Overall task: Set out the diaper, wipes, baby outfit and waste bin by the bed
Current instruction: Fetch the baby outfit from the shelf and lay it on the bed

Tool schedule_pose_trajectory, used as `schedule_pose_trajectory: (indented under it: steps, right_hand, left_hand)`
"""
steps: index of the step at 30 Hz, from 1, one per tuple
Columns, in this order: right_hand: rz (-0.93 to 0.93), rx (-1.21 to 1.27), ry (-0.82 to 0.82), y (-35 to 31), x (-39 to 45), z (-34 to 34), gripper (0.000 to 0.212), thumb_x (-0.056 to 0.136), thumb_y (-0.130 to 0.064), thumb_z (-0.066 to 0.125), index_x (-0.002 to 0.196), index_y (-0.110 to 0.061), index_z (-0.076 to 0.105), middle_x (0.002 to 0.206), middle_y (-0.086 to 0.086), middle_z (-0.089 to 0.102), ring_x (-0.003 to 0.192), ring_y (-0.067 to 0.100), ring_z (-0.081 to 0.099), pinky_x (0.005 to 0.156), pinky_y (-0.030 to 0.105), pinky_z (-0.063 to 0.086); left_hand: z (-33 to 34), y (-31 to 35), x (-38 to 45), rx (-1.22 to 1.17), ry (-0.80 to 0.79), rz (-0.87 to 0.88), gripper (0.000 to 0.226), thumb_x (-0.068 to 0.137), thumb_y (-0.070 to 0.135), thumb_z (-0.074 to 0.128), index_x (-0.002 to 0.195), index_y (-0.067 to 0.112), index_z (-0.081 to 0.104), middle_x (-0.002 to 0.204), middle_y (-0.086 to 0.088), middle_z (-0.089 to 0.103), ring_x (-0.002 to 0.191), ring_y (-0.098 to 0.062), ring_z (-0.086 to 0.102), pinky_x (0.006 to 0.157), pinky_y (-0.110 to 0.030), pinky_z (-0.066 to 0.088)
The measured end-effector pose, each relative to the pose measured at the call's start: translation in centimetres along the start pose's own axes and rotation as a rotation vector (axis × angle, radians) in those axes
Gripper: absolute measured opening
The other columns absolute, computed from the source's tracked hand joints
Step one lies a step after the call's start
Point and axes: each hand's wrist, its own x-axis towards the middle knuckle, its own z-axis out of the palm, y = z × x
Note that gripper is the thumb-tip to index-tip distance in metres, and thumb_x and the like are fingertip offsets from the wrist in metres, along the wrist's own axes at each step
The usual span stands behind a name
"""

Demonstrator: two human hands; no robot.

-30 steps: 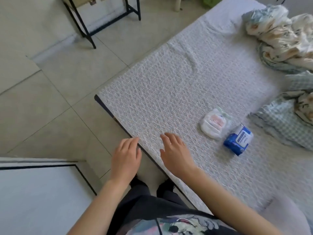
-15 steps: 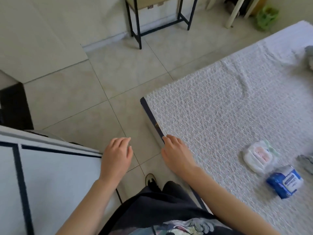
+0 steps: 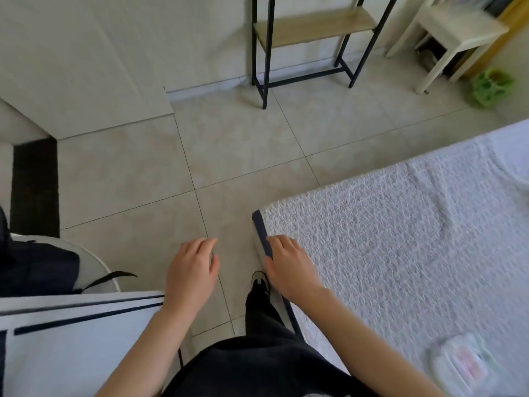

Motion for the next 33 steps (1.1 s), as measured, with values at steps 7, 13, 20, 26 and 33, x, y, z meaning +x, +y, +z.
schedule_pose_trajectory:
  steps: [7,13,20,26,33]
  right_hand:
    - [-0.016,-0.036,-0.002,1.9,11.2,-5.7,0.038,0.096,-0.019,0.045,0.132,-0.007,0.046,0.133,0.01,0.053,0.123,0.028,0.047,0.1,0.036,0.042]
    - [0.027,-0.021,0.019,2.8,18.8,-8.2,0.038,0.097,-0.02,0.045,0.133,-0.008,0.045,0.133,0.008,0.053,0.121,0.026,0.048,0.099,0.033,0.041]
    - [0.094,-0.01,0.058,2.3,28.4,-10.1,0.04,0.097,-0.021,0.046,0.135,-0.008,0.043,0.136,0.008,0.051,0.126,0.024,0.045,0.106,0.034,0.038]
    - [0.204,0.022,0.111,0.1,38.2,-13.0,0.044,0.098,-0.024,0.045,0.139,-0.008,0.04,0.144,0.008,0.045,0.136,0.025,0.037,0.109,0.037,0.037]
    - [0.313,0.042,0.213,0.0,46.4,-16.6,0.044,0.098,-0.027,0.046,0.138,-0.009,0.042,0.143,0.005,0.046,0.135,0.024,0.036,0.108,0.037,0.039]
  left_hand:
    - [-2.3,1.8,11.3,0.013,0.021,0.004,0.036,0.086,0.01,0.066,0.121,0.005,0.064,0.111,-0.008,0.069,0.105,-0.029,0.062,0.077,-0.039,0.055]
    - [-2.5,1.1,19.5,0.013,-0.011,0.008,0.035,0.087,0.011,0.065,0.121,0.005,0.064,0.113,-0.009,0.069,0.108,-0.029,0.061,0.081,-0.04,0.054]
    - [-3.2,-1.2,31.9,0.0,-0.052,0.076,0.033,0.088,0.011,0.062,0.12,0.006,0.064,0.112,-0.007,0.069,0.107,-0.029,0.06,0.079,-0.039,0.055]
    - [-6.3,-3.4,44.8,0.03,-0.086,0.241,0.034,0.089,0.011,0.059,0.122,0.005,0.063,0.12,-0.007,0.067,0.112,-0.028,0.059,0.083,-0.039,0.053]
    - [-8.1,-2.7,57.5,0.045,-0.09,0.403,0.035,0.087,0.01,0.062,0.121,0.004,0.064,0.125,-0.01,0.066,0.115,-0.029,0.059,0.083,-0.04,0.054]
